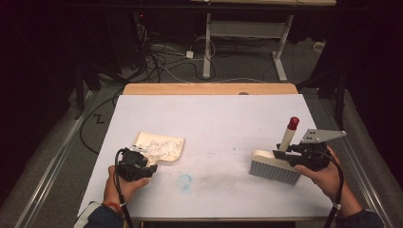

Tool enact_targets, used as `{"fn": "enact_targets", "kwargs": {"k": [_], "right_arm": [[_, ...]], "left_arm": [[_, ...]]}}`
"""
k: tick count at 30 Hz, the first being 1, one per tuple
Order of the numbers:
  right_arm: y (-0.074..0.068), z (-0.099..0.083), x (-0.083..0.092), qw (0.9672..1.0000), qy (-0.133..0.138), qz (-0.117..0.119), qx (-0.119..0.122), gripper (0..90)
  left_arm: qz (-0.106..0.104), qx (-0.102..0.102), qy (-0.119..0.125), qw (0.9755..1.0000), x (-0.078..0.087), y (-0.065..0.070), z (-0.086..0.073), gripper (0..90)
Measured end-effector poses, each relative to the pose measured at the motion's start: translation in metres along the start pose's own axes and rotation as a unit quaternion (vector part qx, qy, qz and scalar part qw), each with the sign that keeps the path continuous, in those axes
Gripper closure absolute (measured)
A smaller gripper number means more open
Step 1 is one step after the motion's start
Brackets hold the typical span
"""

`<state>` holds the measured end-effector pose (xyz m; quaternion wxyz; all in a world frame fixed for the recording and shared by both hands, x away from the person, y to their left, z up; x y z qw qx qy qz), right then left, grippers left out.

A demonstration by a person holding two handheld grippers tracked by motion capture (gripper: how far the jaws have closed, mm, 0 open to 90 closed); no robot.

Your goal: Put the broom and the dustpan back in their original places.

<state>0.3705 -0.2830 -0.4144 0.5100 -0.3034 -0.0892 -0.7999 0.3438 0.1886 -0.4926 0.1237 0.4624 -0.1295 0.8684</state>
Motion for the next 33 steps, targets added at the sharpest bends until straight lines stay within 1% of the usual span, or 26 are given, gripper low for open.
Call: {"fn": "enact_targets", "kwargs": {"k": [2, 3, 4, 5, 6, 7, 9, 10, 11, 12, 13, 14, 15, 17, 19, 20, 21, 23, 24, 25, 27, 28, 29, 30, 32, 33], "right_arm": [[0.007, 0.001, -0.003, 0.9999, 0.003, -0.007, -0.011, 65.2], [0.011, 0.002, -0.004, 0.9998, 0.007, -0.009, -0.016, 64.1], [0.015, 0.004, -0.005, 0.9996, 0.009, -0.018, -0.021, 63.4], [0.019, 0.005, -0.007, 0.9994, 0.008, -0.023, -0.025, 63.1], [0.022, 0.006, -0.009, 0.9993, 0.010, -0.024, -0.027, 62.7], [0.026, 0.008, -0.011, 0.9991, 0.012, -0.030, -0.028, 62.0], [0.033, 0.011, -0.015, 0.9980, 0.007, -0.050, -0.036, 60.5], [0.037, 0.012, -0.017, 0.9974, 0.008, -0.060, -0.038, 59.7], [0.040, 0.014, -0.019, 0.9967, 0.006, -0.070, -0.040, 59.1], [0.043, 0.016, -0.022, 0.9962, 0.005, -0.077, -0.041, 58.7], [0.046, 0.017, -0.024, 0.9958, 0.005, -0.082, -0.042, 58.2], [0.049, 0.019, -0.027, 0.9951, 0.004, -0.089, -0.043, 58.1], [0.051, 0.020, -0.030, 0.9947, 0.003, -0.092, -0.047, 58.3], [0.056, 0.022, -0.038, 0.9944, 0.000, -0.095, -0.046, 57.7], [0.059, 0.024, -0.044, 0.9920, -0.015, -0.118, -0.042, 57.2], [0.061, 0.025, -0.047, 0.9917, -0.012, -0.120, -0.045, 57.2], [0.062, 0.027, -0.049, 0.9912, -0.007, -0.123, -0.047, 57.0], [0.065, 0.030, -0.050, 0.9893, 0.001, -0.138, -0.048, 56.7], [0.066, 0.031, -0.050, 0.9886, 0.006, -0.142, -0.049, 55.8], [0.066, 0.033, -0.050, 0.9877, 0.015, -0.148, -0.048, 55.9], [0.066, 0.036, -0.047, 0.9870, 0.034, -0.149, -0.050, 55.7], [0.065, 0.037, -0.046, 0.9865, 0.037, -0.153, -0.045, 55.1], [0.064, 0.038, -0.045, 0.9858, 0.040, -0.158, -0.040, 54.4], [0.063, 0.039, -0.044, 0.9856, 0.046, -0.159, -0.037, 53.4], [0.061, 0.041, -0.043, 0.9855, 0.056, -0.157, -0.031, 52.7], [0.060, 0.041, -0.042, 0.9846, 0.060, -0.161, -0.028, 51.7]], "left_arm": [[-0.005, -0.009, 0.000, 0.9999, 0.002, 0.005, -0.003, 49.9], [-0.006, -0.013, 0.004, 0.9999, 0.004, 0.007, -0.004, 48.9], [-0.011, -0.015, 0.012, 0.9998, 0.005, 0.009, -0.005, 48.7], [-0.016, -0.021, 0.013, 0.9996, 0.007, 0.011, -0.007, 48.1], [-0.016, -0.027, 0.015, 0.9994, 0.008, 0.013, -0.008, 47.3], [-0.015, -0.039, 0.020, 0.9989, 0.009, 0.015, -0.009, 46.2], [-0.004, -0.053, 0.034, 0.9980, 0.011, 0.015, -0.010, 43.0], [0.001, -0.056, 0.048, 0.9972, 0.012, 0.014, -0.010, 42.0], [0.001, -0.060, 0.066, 0.9960, 0.014, 0.012, -0.009, 39.8], [-0.007, -0.062, 0.083, 0.9945, 0.016, 0.011, -0.008, 37.0], [-0.010, -0.064, 0.103, 0.9926, 0.018, 0.010, -0.007, 35.1], [-0.009, -0.068, 0.121, 0.9903, 0.019, 0.010, -0.007, 33.9], [-0.007, -0.074, 0.135, 0.9880, 0.020, 0.010, -0.006, 32.1], [0.006, -0.078, 0.157, 0.9845, 0.021, 0.011, -0.004, 25.2], [0.009, -0.082, 0.177, 0.9807, 0.022, 0.013, -0.003, 24.2], [0.007, -0.082, 0.186, 0.9790, 0.022, 0.014, -0.002, 22.9], [0.004, -0.086, 0.191, 0.9779, 0.023, 0.016, -0.002, 21.9], [0.011, -0.092, 0.200, 0.9753, 0.023, 0.018, -0.001, 21.9], [0.010, -0.096, 0.201, 0.9748, 0.022, 0.019, -0.001, 21.6], [0.011, -0.097, 0.201, 0.9747, 0.022, 0.020, -0.001, 20.9], [0.016, -0.102, 0.202, 0.9740, 0.021, 0.020, -0.002, 20.8], [0.018, -0.101, 0.202, 0.9741, 0.021, 0.020, -0.002, 20.6], [0.019, -0.100, 0.204, 0.9736, 0.021, 0.020, -0.002, 20.6], [0.016, -0.099, 0.207, 0.9732, 0.022, 0.020, -0.003, 20.6], [0.019, -0.100, 0.207, 0.9730, 0.021, 0.020, -0.003, 20.4], [0.020, -0.101, 0.208, 0.9728, 0.021, 0.020, -0.004, 20.4]]}}
Point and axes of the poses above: each handheld gripper's, and its own axes: x roughly backward along the jaws, z roughly out of its top, y roughly to its right, the point moved 4 cm from there along -x, roughly forward along the jaws, and after that the axes turned 15 degrees about z, right-handed, at the moved point
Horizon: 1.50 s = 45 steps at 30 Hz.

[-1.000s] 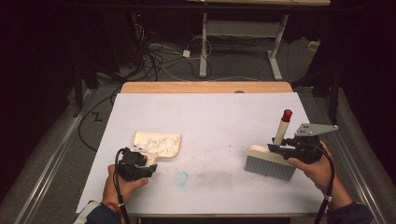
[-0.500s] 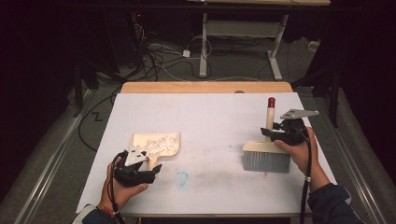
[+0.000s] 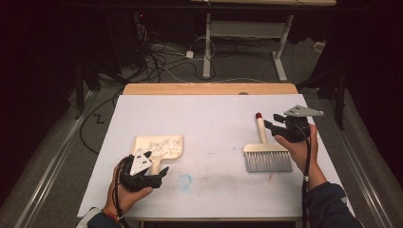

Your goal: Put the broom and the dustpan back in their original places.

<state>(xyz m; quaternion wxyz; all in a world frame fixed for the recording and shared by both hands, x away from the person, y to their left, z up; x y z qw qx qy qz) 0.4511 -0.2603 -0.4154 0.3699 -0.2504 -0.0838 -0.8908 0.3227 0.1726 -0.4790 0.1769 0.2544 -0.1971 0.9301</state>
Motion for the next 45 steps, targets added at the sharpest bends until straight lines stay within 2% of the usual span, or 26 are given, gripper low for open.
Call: {"fn": "enact_targets", "kwargs": {"k": [4, 9, 12, 16, 19, 21, 25, 27, 29, 36, 41, 43, 45], "right_arm": [[-0.002, 0.002, 0.003, 0.9998, 0.017, -0.004, 0.006, 47.5], [-0.007, 0.004, 0.007, 0.9993, 0.034, 0.001, 0.015, 42.2], [-0.010, 0.007, 0.012, 0.9982, 0.056, -0.004, 0.023, 38.0], [-0.015, 0.010, 0.016, 0.9971, 0.069, -0.006, 0.032, 32.2], [-0.018, 0.012, 0.019, 0.9959, 0.078, -0.027, 0.038, 25.5], [-0.020, 0.013, 0.021, 0.9952, 0.088, -0.026, 0.036, 22.9], [-0.024, 0.013, 0.023, 0.9951, 0.083, -0.035, 0.039, 21.3], [-0.025, 0.014, 0.024, 0.9947, 0.081, -0.049, 0.040, 20.2], [-0.028, 0.015, 0.026, 0.9949, 0.086, -0.040, 0.036, 19.7], [-0.040, 0.017, 0.033, 0.9940, 0.091, -0.031, 0.052, 20.2], [-0.050, 0.014, 0.041, 0.9935, 0.092, -0.024, 0.063, 20.8], [-0.053, 0.013, 0.044, 0.9932, 0.092, -0.023, 0.068, 20.8], [-0.056, 0.012, 0.047, 0.9930, 0.092, -0.022, 0.070, 20.9]], "left_arm": [[-0.001, 0.001, 0.005, 1.0000, 0.001, 0.000, -0.001, 20.3], [0.003, -0.015, 0.002, 0.9999, 0.000, 0.002, -0.002, 20.2], [0.002, -0.019, 0.003, 0.9998, 0.000, 0.004, -0.003, 19.9], [0.002, -0.020, 0.006, 0.9998, 0.002, 0.005, -0.002, 19.7], [0.001, -0.021, 0.005, 0.9998, 0.002, 0.006, -0.003, 19.7], [0.001, -0.024, 0.006, 0.9997, 0.002, 0.006, -0.003, 19.7], [0.002, -0.026, 0.006, 0.9997, 0.002, 0.007, -0.003, 19.5], [0.001, -0.026, 0.005, 0.9997, 0.002, 0.007, -0.003, 19.5], [0.000, -0.022, 0.006, 0.9997, 0.003, 0.007, -0.003, 19.5], [-0.002, -0.022, 0.013, 0.9997, 0.005, 0.009, -0.002, 19.4], [-0.002, -0.028, 0.015, 0.9995, 0.005, 0.010, -0.002, 19.5], [0.002, -0.037, 0.019, 0.9991, 0.005, 0.010, -0.001, 19.5], [-0.002, -0.034, 0.014, 0.9993, 0.006, 0.011, -0.002, 19.5]]}}
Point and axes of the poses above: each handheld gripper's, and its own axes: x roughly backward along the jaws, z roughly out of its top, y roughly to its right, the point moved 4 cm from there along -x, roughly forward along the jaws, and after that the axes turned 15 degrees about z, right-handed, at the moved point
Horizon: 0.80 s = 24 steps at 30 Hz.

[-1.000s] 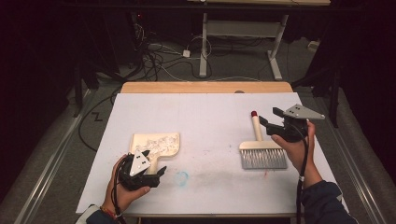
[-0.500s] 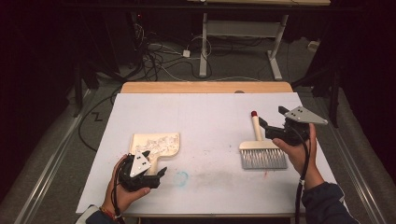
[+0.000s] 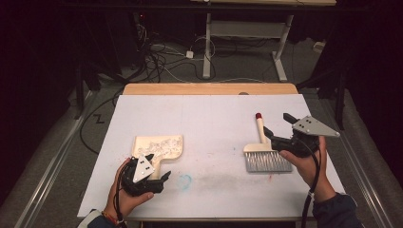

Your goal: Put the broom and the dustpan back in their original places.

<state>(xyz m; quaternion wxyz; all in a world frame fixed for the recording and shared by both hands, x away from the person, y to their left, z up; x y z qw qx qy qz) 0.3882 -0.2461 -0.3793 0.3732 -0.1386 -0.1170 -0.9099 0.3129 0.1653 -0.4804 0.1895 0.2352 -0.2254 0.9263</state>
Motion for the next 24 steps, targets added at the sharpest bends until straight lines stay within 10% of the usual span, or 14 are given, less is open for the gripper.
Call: {"fn": "enact_targets", "kwargs": {"k": [24], "right_arm": [[-0.019, -0.018, 0.038, 0.9994, -0.003, 0.007, 0.033, 21.3]], "left_arm": [[-0.001, -0.013, 0.002, 0.9999, -0.002, 0.002, 0.000, 19.5]]}}
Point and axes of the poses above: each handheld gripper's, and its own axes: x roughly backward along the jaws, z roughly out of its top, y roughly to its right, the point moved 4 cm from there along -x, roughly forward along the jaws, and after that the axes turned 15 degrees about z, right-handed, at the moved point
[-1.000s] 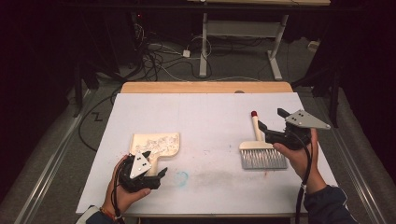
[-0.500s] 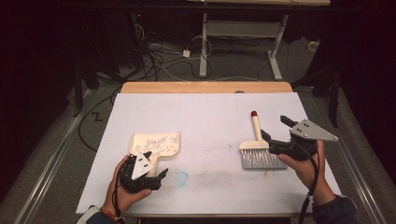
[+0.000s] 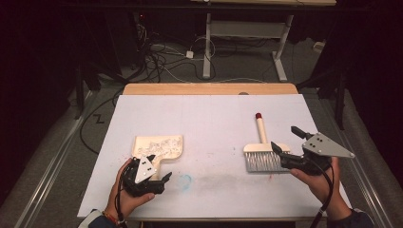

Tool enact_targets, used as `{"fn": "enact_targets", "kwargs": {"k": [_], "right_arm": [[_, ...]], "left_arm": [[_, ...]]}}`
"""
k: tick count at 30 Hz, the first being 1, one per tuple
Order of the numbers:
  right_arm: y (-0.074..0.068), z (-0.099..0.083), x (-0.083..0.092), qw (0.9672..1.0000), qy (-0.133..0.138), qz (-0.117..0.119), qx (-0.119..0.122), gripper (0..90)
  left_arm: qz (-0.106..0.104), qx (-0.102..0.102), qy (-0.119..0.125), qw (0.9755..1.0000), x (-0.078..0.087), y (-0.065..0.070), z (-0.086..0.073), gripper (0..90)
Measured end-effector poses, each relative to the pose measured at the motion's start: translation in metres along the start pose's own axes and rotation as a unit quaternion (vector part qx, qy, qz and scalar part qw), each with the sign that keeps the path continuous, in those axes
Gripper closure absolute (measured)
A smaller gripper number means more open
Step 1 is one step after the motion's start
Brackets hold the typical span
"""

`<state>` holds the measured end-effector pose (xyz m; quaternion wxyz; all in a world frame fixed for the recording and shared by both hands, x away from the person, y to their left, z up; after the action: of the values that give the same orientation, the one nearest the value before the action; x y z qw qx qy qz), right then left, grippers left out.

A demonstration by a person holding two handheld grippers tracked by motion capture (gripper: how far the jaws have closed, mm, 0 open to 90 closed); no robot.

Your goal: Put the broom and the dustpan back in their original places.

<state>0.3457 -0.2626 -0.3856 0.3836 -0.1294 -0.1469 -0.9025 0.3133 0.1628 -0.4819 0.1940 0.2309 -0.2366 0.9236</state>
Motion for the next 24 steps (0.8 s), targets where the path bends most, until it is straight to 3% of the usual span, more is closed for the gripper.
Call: {"fn": "enact_targets", "kwargs": {"k": [13, 24], "right_arm": [[-0.005, -0.021, 0.012, 0.9999, -0.006, -0.002, 0.012, 21.3], [-0.011, -0.058, 0.012, 0.9997, -0.022, 0.007, 0.003, 21.3]], "left_arm": [[-0.006, -0.005, -0.001, 1.0000, -0.001, 0.003, 0.001, 19.5], [-0.010, -0.015, 0.003, 0.9998, -0.002, 0.004, 0.000, 19.5]]}}
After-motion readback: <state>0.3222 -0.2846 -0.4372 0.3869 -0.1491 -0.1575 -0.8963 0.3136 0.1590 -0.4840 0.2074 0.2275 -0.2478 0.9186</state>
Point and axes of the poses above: each handheld gripper's, and its own axes: x roughly backward along the jaws, z roughly out of its top, y roughly to its right, the point moved 4 cm from there along -x, roughly forward along the jaws, and after that the axes turned 15 degrees about z, right-handed, at the moved point
